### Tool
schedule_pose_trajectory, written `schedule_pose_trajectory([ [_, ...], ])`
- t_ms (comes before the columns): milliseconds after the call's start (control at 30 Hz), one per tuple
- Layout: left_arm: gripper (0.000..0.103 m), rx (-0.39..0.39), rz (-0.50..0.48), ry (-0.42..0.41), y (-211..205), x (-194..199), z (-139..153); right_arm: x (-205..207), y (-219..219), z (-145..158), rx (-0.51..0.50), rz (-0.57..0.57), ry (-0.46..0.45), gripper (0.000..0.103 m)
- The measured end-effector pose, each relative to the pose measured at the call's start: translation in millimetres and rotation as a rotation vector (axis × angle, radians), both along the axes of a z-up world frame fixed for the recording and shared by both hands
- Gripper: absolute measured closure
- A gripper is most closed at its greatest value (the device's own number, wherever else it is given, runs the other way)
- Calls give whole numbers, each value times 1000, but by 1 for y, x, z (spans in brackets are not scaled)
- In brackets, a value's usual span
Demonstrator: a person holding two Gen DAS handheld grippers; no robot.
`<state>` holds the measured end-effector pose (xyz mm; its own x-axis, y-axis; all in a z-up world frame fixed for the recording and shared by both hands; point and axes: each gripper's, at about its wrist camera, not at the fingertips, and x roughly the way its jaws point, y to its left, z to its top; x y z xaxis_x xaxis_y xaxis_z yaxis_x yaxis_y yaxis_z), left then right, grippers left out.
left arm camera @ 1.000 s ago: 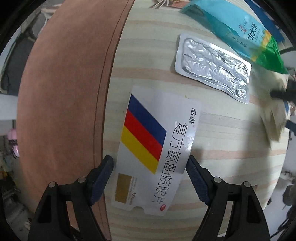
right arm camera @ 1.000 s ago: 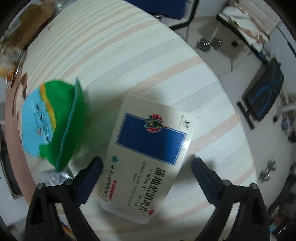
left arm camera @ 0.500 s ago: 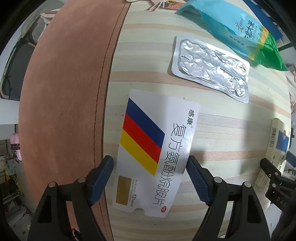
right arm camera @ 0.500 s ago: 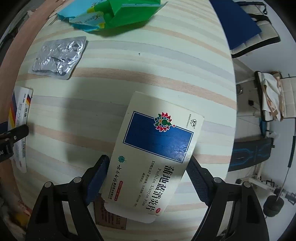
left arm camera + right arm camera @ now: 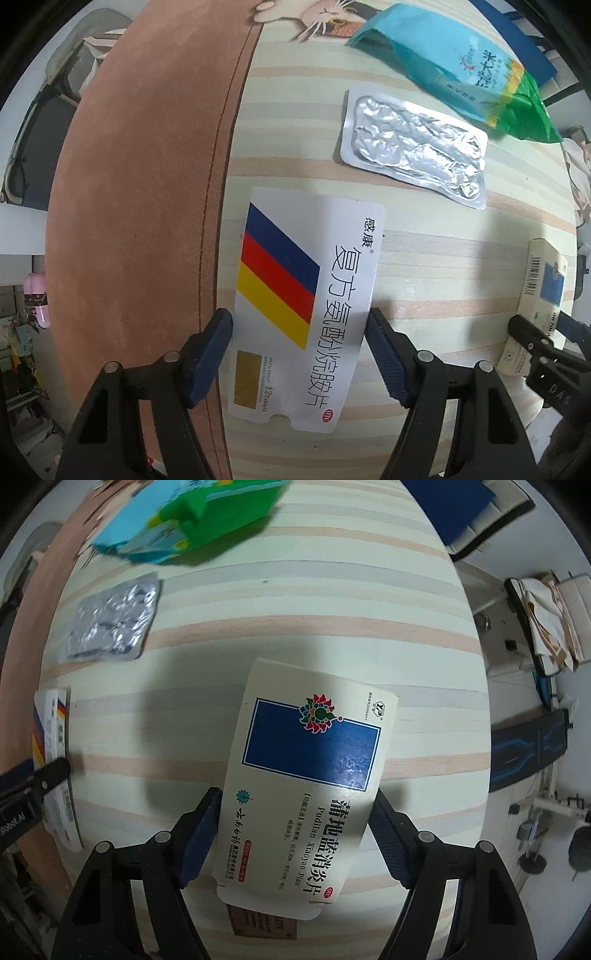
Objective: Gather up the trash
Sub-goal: 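Carry both medicine boxes to the bin and open both tools over it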
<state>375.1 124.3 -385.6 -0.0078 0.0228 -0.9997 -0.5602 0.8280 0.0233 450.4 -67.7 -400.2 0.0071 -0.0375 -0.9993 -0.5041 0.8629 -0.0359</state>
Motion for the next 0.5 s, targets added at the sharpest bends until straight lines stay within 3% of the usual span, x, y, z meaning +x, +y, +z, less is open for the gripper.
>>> schedule_pose_trajectory([
  [133, 32, 26, -5, -33, -5, -2, 16, -16, 15, 11, 47, 25, -24, 25],
  [500, 32, 111, 20, -182, -28, -37, 88, -35, 19, 78, 173, 79, -173, 25],
])
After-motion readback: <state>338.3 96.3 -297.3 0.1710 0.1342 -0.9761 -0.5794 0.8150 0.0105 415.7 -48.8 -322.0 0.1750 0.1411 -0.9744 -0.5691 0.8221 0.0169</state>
